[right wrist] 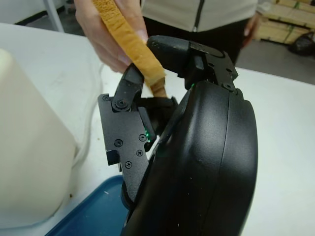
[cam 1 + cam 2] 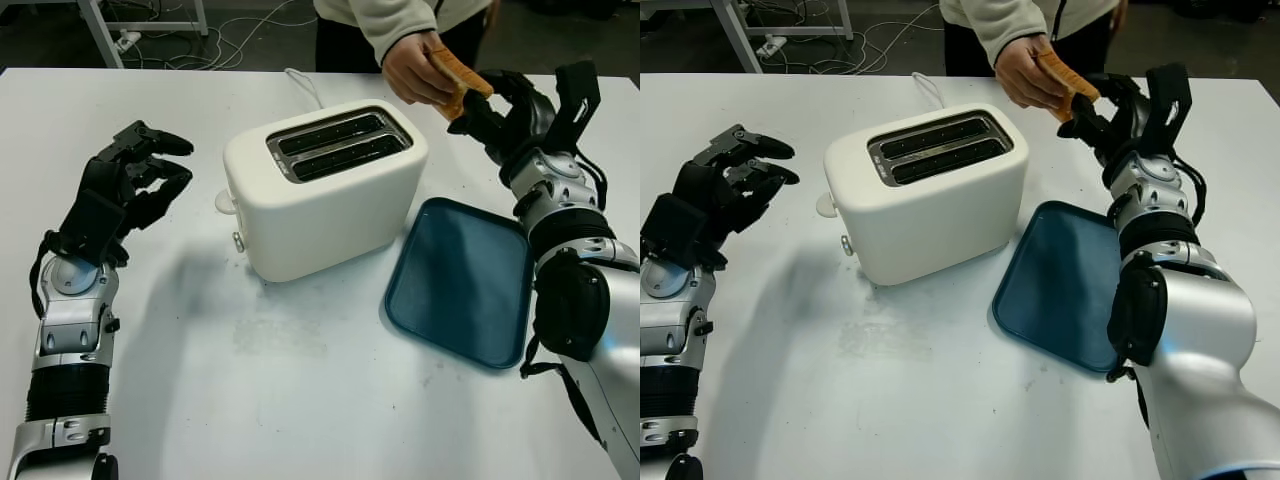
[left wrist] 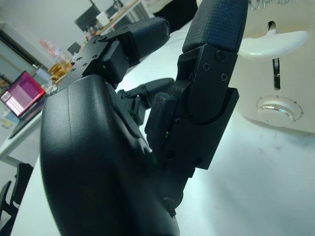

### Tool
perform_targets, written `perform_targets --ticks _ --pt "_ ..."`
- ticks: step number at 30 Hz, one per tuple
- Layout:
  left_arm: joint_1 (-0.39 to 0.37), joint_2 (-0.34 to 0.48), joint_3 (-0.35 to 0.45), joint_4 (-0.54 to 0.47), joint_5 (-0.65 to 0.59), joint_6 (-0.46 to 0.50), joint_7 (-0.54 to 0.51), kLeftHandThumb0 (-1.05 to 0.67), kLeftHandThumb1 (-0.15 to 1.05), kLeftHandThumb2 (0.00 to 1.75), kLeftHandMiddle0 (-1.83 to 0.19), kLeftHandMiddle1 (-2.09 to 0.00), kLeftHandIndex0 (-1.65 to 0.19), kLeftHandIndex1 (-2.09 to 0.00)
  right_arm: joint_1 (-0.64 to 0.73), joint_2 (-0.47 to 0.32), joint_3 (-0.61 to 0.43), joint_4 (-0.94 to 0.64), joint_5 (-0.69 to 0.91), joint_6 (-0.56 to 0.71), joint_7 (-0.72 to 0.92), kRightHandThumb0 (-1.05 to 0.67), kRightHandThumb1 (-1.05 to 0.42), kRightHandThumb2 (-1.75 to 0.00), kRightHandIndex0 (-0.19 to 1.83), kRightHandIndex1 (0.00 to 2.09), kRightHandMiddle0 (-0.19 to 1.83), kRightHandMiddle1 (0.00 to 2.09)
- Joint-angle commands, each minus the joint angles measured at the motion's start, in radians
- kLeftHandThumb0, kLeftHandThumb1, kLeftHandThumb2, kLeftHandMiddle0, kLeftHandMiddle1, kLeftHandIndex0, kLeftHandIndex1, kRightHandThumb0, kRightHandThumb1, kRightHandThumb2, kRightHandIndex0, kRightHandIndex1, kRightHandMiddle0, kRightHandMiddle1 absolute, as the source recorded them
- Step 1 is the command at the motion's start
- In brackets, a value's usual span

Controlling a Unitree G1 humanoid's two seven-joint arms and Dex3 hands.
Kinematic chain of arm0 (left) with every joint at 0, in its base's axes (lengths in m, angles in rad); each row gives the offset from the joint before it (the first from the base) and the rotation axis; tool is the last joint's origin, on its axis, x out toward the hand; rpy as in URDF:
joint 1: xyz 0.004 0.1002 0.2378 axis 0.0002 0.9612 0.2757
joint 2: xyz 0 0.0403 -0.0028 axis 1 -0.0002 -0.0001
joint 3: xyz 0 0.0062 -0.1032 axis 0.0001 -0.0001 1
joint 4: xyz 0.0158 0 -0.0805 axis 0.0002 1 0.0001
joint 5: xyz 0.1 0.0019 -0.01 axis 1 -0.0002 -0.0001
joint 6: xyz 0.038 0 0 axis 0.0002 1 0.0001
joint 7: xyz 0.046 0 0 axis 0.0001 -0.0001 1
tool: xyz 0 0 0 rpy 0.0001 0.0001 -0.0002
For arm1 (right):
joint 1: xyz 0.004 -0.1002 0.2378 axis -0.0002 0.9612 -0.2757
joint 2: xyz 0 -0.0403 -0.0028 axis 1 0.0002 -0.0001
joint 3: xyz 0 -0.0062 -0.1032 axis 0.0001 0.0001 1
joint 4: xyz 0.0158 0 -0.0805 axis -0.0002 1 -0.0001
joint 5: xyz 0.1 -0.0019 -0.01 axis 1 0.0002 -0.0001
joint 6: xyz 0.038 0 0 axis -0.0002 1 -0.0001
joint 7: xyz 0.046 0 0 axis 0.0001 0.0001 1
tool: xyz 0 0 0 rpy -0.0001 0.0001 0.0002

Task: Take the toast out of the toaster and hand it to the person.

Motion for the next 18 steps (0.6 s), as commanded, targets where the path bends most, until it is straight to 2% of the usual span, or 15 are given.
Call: perform_targets --ticks 1,6,8,9,10,11,13,15,18 --pt "-0.004 0.011 0.003 -0.004 0.006 -0.014 0.002 -1.05 0.92 0.09 -0.39 -1.35 -0.45 -1.19 0.012 0.004 -0.002 -0.010 0.011 -0.019 -0.001 -0.19 -0.92 -0.65 0.53 1.75 0.08 1.75" --pt "-0.002 0.009 0.004 -0.001 -0.001 -0.020 -0.004 -1.05 0.92 0.09 -0.37 -1.35 -0.44 -1.19 0.018 -0.013 0.062 -0.007 -0.044 -0.011 0.017 -0.25 -0.92 -0.60 0.48 1.75 0.10 1.75" --pt "0.001 0.007 0.005 -0.001 -0.004 -0.018 -0.004 -1.05 0.92 0.09 -0.37 -1.35 -0.44 -1.18 0.023 -0.012 0.096 -0.015 -0.078 -0.019 -0.020 -0.45 -0.92 -0.43 0.53 1.75 0.24 1.75" --pt "0.003 0.006 0.006 -0.003 -0.004 -0.015 -0.003 -1.05 0.92 0.08 -0.37 -1.34 -0.45 -1.18 0.029 -0.011 0.125 -0.029 -0.106 -0.029 -0.040 -0.62 -0.92 -0.33 0.51 1.70 0.43 1.43" --pt "0.006 0.005 0.005 -0.007 -0.002 -0.012 0.000 -1.05 0.92 0.08 -0.38 -1.34 -0.46 -1.18 0.043 -0.013 0.158 -0.050 -0.134 -0.051 -0.026 -0.72 -0.92 -0.34 0.52 1.42 0.51 1.10" --pt "0.008 0.004 0.005 -0.009 -0.001 -0.012 0.002 -1.05 0.92 0.08 -0.39 -1.34 -0.46 -1.17 0.055 -0.016 0.183 -0.069 -0.154 -0.069 -0.011 -0.76 -0.92 -0.42 0.41 0.97 0.44 0.64" --pt "0.013 0.001 0.006 -0.010 0.000 -0.018 0.006 -1.05 0.92 0.09 -0.39 -1.34 -0.47 -1.17 0.093 -0.028 0.245 -0.117 -0.206 -0.117 0.014 -0.74 -0.92 -0.52 0.27 0.54 0.35 0.24" --pt "0.020 -0.005 0.010 -0.010 -0.004 -0.022 0.008 -1.05 0.92 0.09 -0.40 -1.33 -0.47 -1.17 0.154 -0.031 0.273 -0.199 -0.223 -0.149 0.019 -0.69 -0.92 -0.59 0.15 0.30 0.26 0.07" --pt "0.039 -0.013 0.013 -0.016 -0.007 -0.027 0.016 -1.05 0.92 0.08 -0.41 -1.33 -0.48 -1.16 0.317 -0.019 0.272 -0.426 -0.211 -0.163 -0.001 -0.63 -0.92 -0.58 0.15 0.22 0.26 0.03"
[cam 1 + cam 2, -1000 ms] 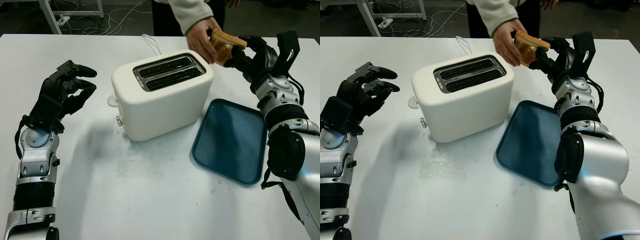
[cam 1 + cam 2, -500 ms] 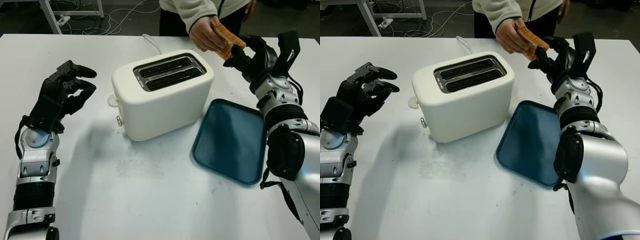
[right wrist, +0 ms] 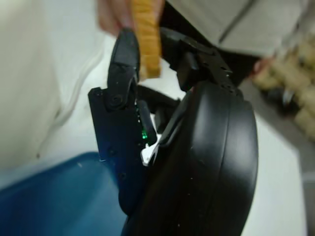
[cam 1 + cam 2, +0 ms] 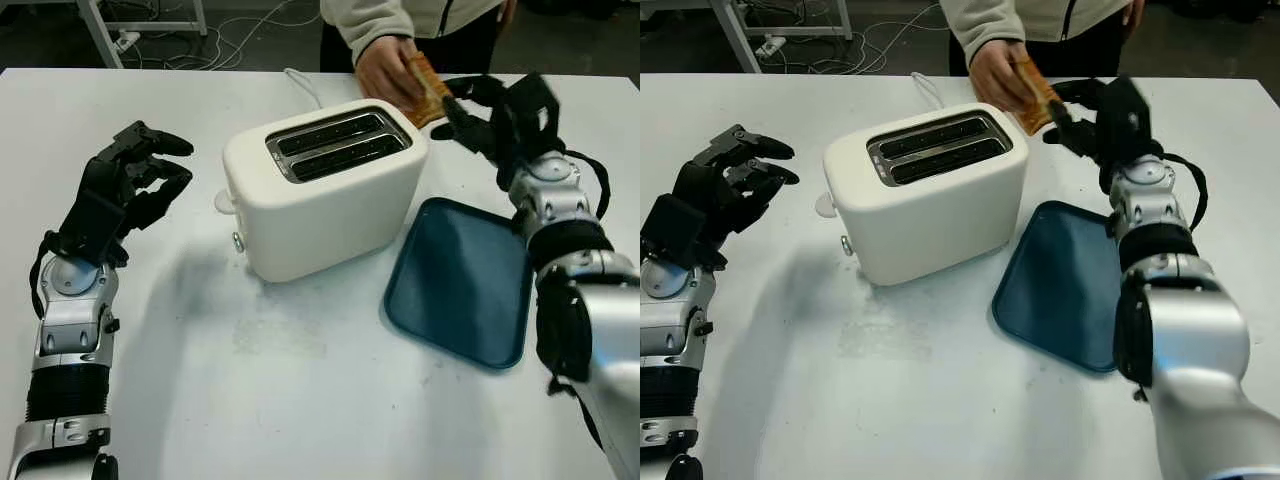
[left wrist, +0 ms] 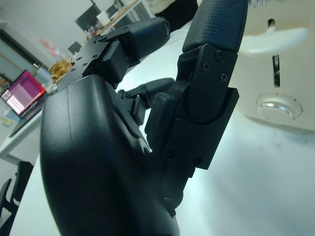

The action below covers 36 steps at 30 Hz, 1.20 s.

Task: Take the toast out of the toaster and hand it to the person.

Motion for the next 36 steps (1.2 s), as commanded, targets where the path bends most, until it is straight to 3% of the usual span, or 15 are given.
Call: perform_targets --ticks 1,4,7,11,14,16,19,24,29,36 --pt "0.028 -0.013 0.011 -0.016 -0.008 -0.023 0.012 -1.05 0.92 0.08 -0.41 -1.33 -0.48 -1.16 0.154 0.006 0.005 -0.202 -0.002 -0.011 -0.032 -0.64 -0.92 -0.58 0.16 0.21 0.27 0.03" --pt "0.055 -0.028 0.017 -0.029 -0.019 -0.018 0.023 -1.05 0.92 0.06 -0.44 -1.33 -0.50 -1.16 0.423 0.051 0.002 -0.608 0.019 0.061 -0.062 -0.68 -0.92 -0.57 0.25 0.21 0.31 0.04" --pt "0.078 -0.040 0.020 -0.032 -0.017 -0.014 0.034 -1.05 0.92 0.05 -0.48 -1.32 -0.53 -1.16 0.650 0.086 0.019 -0.898 0.027 0.095 -0.063 -0.66 -0.92 -0.53 0.30 0.21 0.34 0.05" --pt "0.102 -0.074 0.025 -0.010 -0.026 -0.037 0.042 -1.05 0.92 0.04 -0.51 -1.32 -0.55 -1.17 0.845 0.133 0.046 -1.076 0.007 0.092 -0.076 -0.65 -0.92 -0.56 0.33 0.19 0.37 0.05" --pt "0.127 -0.096 0.024 -0.001 -0.032 -0.050 0.041 -1.05 0.91 0.02 -0.55 -1.28 -0.58 -1.14 0.941 0.179 0.063 -1.195 0.040 0.150 -0.078 -0.73 -0.92 -0.56 0.34 0.18 0.38 0.04" --pt "0.154 -0.115 0.018 -0.016 -0.030 -0.043 0.044 -1.05 0.92 0.02 -0.55 -1.25 -0.57 -1.13 0.991 0.218 0.074 -1.256 0.072 0.175 -0.084 -0.69 -0.92 -0.60 0.38 0.19 0.42 0.05" --pt "0.197 -0.150 0.002 -0.063 -0.005 -0.027 0.077 -1.05 0.92 0.01 -0.56 -1.26 -0.55 -1.19 1.051 0.271 0.093 -1.293 0.109 0.174 -0.098 -0.66 -0.92 -0.63 0.40 0.19 0.44 0.06" --pt "0.226 -0.180 -0.010 -0.010 -0.014 -0.126 0.057 -1.05 0.92 0.04 -0.53 -1.29 -0.52 -1.23 1.109 0.347 0.107 -1.281 0.188 0.172 -0.108 -0.64 -0.92 -0.63 0.38 0.18 0.44 0.04" --pt "0.269 -0.211 -0.025 -0.033 0.002 -0.134 0.080 -1.05 0.92 0.06 -0.56 -1.28 -0.56 -1.20 1.131 0.389 0.133 -1.267 0.180 0.177 -0.136 -0.59 -0.92 -0.68 0.37 0.16 0.43 0.03" --pt "0.301 -0.257 -0.032 0.026 -0.005 -0.299 0.073 -1.05 0.92 0.10 -0.41 -1.29 -0.44 -1.18 1.112 0.416 0.124 -1.227 0.181 0.153 -0.164 -0.61 -0.92 -0.67 0.33 0.12 0.38 0.00"
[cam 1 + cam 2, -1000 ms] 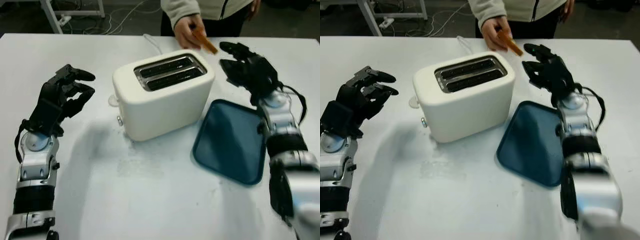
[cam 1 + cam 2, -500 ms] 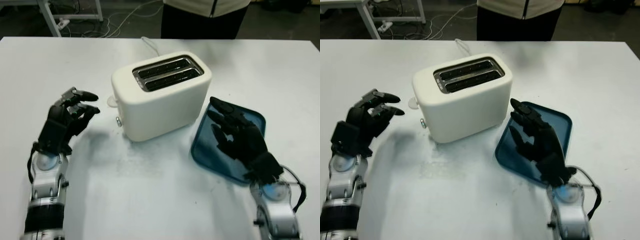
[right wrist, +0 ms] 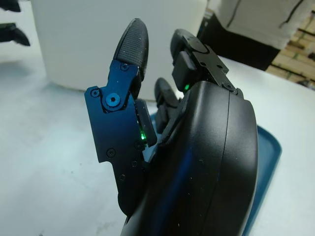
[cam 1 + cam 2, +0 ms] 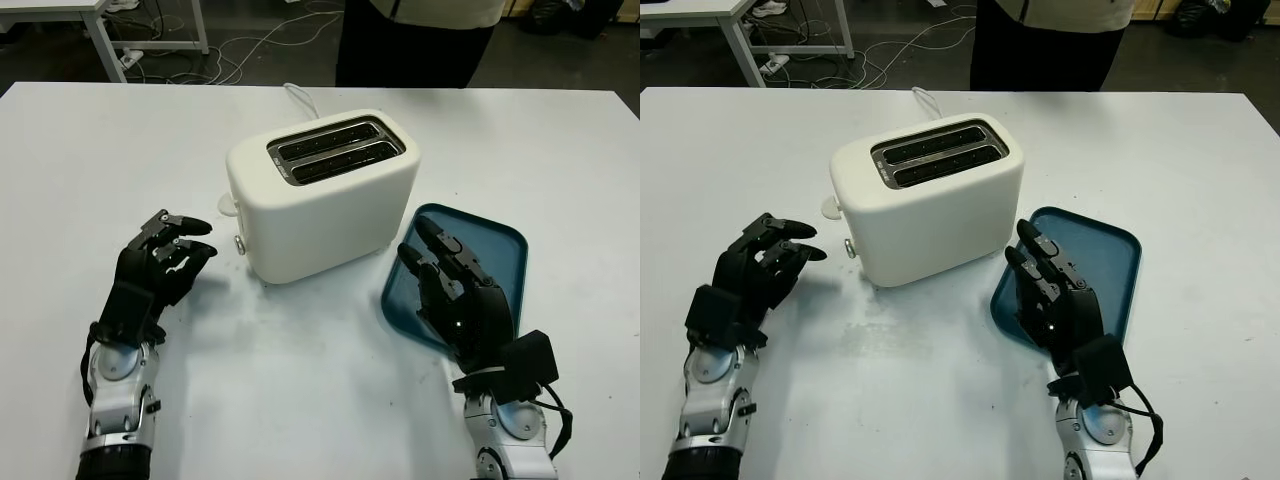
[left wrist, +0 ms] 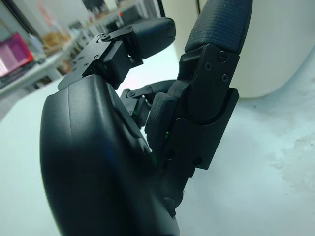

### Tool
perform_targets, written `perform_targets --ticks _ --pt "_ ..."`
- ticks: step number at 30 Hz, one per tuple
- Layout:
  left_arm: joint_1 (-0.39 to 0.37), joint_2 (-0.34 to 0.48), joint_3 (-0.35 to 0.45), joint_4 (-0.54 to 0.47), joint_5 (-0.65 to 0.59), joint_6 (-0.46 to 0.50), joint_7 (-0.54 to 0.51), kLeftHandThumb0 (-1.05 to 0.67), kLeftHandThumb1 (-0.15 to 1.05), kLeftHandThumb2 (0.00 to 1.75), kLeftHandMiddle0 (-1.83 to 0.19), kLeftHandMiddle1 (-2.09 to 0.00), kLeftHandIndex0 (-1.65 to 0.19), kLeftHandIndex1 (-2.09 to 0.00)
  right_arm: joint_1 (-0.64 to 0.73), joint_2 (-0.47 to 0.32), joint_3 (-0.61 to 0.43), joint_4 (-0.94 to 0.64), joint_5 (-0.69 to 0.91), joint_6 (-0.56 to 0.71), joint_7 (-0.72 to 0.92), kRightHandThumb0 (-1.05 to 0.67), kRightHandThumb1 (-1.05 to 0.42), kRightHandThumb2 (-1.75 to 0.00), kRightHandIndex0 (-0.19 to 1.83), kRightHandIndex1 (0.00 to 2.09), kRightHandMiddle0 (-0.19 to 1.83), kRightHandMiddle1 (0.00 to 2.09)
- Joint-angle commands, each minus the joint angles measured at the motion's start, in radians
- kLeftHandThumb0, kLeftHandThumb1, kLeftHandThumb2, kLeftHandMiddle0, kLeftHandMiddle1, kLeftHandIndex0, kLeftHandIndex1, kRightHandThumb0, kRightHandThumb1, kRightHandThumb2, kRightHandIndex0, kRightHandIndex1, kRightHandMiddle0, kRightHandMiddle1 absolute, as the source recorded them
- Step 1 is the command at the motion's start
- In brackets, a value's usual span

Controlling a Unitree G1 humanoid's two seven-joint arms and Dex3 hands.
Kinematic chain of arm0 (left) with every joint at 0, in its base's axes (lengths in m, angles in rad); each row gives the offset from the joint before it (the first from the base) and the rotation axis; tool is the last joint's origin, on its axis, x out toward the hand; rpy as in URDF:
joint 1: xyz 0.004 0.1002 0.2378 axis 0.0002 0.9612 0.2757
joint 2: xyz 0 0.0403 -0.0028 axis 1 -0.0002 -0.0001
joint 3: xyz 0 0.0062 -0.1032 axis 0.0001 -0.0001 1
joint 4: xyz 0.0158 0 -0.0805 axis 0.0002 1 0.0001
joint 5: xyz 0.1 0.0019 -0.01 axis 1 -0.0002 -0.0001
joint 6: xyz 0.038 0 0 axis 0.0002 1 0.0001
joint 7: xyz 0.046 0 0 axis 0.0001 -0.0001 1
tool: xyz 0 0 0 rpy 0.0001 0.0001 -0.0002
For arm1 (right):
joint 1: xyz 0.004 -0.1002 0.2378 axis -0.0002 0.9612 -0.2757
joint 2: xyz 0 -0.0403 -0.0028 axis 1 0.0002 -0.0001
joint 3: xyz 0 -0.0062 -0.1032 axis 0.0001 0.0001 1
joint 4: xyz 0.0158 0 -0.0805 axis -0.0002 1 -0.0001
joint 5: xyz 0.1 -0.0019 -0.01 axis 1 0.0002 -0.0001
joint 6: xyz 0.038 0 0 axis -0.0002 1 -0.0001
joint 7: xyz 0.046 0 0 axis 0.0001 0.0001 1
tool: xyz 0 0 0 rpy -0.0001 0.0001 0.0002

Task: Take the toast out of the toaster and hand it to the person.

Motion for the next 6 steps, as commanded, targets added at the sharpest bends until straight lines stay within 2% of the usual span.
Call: perform_targets --ticks 1,6 --pt "0.012 -0.018 -0.009 0.025 0.001 -0.049 0.006 -1.05 0.92 0.11 -0.39 -1.31 -0.44 -1.18 -0.014 0.007 -0.009 0.010 0.013 -0.015 -0.007 -0.61 -0.92 -0.67 0.32 0.12 0.37 0.00" --pt "-0.017 -0.026 -0.016 0.100 -0.021 -0.115 -0.025 -1.05 0.92 0.08 -0.39 -1.30 -0.45 -1.13 -0.031 0.003 -0.016 0.017 0.028 0.000 0.000 -0.60 -0.92 -0.66 0.33 0.11 0.37 0.00"
